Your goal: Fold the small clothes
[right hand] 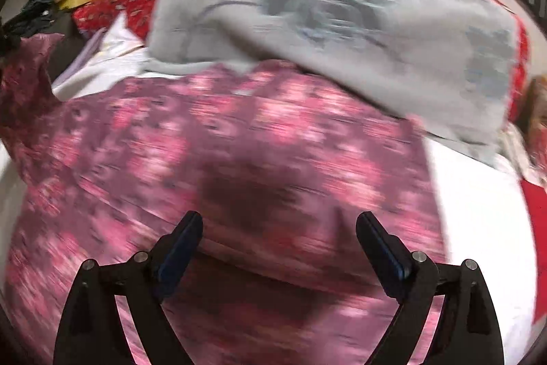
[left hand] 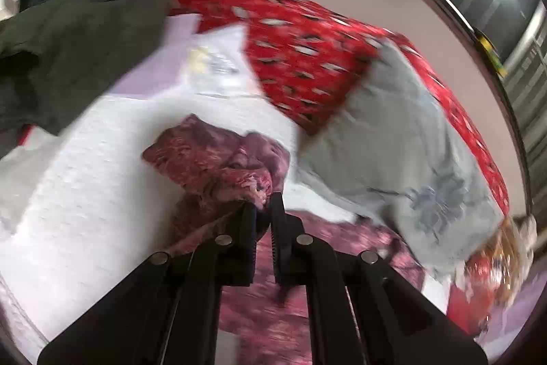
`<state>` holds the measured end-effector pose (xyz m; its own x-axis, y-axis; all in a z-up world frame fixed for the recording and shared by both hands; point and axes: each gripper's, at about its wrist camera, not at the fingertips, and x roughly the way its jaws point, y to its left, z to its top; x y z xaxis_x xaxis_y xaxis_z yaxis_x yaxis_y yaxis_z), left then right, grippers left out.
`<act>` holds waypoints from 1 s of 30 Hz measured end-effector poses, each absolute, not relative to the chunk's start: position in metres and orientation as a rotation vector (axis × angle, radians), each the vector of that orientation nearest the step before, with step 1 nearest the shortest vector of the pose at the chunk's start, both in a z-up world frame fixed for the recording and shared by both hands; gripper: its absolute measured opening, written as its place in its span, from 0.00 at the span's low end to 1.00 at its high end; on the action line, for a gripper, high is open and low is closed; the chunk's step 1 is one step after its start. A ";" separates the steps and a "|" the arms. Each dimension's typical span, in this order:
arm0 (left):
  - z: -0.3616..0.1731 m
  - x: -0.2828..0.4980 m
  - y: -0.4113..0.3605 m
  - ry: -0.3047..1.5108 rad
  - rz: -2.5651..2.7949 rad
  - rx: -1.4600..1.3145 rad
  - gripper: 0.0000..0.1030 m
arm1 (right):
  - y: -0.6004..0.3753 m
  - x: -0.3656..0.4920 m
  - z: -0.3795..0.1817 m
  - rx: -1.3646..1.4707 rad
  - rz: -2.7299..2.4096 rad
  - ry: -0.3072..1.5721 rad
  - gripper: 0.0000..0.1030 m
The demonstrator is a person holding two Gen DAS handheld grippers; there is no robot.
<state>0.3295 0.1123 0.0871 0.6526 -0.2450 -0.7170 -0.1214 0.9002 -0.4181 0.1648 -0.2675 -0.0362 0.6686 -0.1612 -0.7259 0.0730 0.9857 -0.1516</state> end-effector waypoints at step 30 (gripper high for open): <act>-0.006 0.231 -0.051 1.065 -0.382 -0.331 0.64 | -0.333 0.131 -0.039 0.155 -0.171 0.800 0.98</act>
